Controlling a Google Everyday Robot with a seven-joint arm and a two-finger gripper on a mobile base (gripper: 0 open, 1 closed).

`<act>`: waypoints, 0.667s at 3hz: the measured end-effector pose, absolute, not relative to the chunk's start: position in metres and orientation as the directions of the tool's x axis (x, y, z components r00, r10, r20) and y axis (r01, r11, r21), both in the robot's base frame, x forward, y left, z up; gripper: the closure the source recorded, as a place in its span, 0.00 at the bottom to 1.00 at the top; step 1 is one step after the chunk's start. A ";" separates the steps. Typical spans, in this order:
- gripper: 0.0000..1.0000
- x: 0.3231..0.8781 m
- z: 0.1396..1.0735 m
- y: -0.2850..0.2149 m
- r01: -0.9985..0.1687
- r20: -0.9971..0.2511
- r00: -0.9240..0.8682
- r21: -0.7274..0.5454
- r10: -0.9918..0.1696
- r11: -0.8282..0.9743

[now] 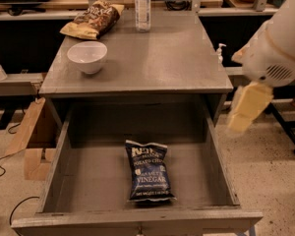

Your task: Pick blue chip bag from top drawer and place on counter

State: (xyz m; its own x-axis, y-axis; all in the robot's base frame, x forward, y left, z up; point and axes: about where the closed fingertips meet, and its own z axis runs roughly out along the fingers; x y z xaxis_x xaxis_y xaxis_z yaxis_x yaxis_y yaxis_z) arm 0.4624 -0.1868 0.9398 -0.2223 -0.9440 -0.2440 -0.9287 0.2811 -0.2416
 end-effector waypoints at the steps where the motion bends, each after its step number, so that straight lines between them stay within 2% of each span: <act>1: 0.00 0.490 0.885 -0.148 -0.926 -0.281 -0.218 -0.243 -0.935 0.289; 2: 0.00 0.510 0.818 -0.102 -0.938 -0.352 -0.208 -0.194 -0.913 0.288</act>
Offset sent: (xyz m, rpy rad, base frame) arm 0.0764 0.1457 -0.2103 0.2454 0.0466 0.0449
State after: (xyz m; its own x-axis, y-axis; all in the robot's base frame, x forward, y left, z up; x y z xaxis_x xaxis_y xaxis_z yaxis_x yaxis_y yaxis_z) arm 0.5100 -0.1023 0.8178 -0.2078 -0.9128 -0.3515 -0.9376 0.2883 -0.1943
